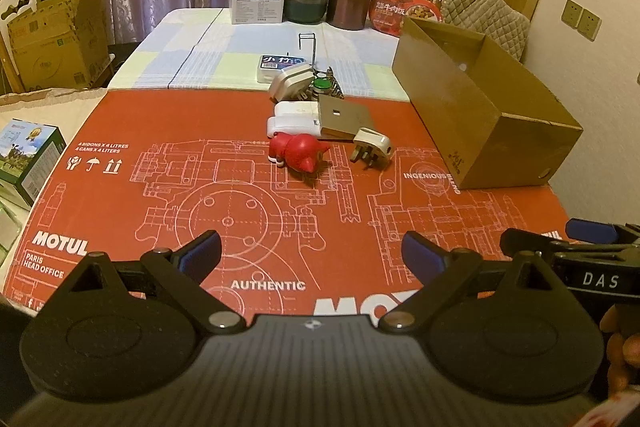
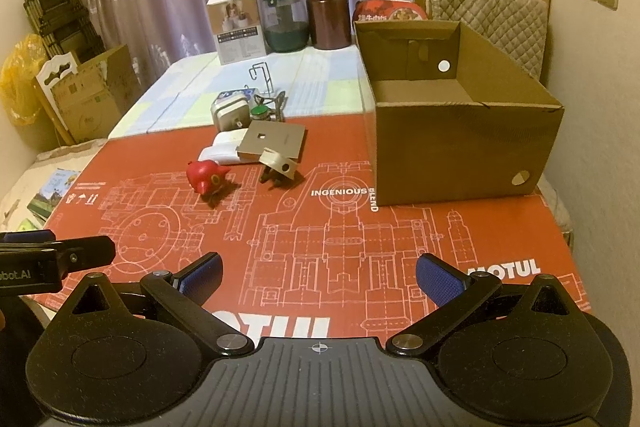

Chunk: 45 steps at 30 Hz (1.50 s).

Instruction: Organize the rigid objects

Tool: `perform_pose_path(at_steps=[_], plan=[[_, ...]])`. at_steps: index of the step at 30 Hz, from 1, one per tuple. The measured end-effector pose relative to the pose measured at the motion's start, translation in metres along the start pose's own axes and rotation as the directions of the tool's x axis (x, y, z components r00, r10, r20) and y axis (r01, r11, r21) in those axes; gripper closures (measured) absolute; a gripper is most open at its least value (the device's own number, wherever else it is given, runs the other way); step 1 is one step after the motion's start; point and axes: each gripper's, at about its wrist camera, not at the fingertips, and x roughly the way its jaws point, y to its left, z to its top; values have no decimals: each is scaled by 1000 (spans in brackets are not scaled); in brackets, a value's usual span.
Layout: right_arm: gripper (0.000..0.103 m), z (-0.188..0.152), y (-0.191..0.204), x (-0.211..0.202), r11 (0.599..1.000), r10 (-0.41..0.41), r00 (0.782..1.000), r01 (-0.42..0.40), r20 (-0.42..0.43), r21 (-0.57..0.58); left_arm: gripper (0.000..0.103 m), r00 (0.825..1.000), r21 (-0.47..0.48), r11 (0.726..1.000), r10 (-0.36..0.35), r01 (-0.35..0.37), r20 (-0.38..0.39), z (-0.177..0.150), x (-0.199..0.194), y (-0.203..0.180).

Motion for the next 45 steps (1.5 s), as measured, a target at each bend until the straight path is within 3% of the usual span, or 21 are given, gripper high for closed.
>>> perform_pose_path(at_steps=[14,17,19,27,38,45], plan=[[3,30,-2,67,997,73,997,-72,9,-39,8,1000,44,999,27,-27,-5,41,77,35],[3,34,1,87,993,103,995,-102,5,-51,8,1000,72,997,-9,10,-15,48,98,40],[10,37,2,101,991,118,993,-118,-2,-63,8,999,117,992,-41,43,-17,51,113,39],[23,50,7,153,984,147,989,-150,-34,-101,12,987,289,943,-154,163,-56,68,166,39],[27,55,7,184,986,142,989,-146,-49,-84,26,966,321,912,-228,256,-122,84,213,45],[27,59,6,189,988,129,990,-133,-49,-74,39,954,302,908,-249,290,-166,83,222,44]])
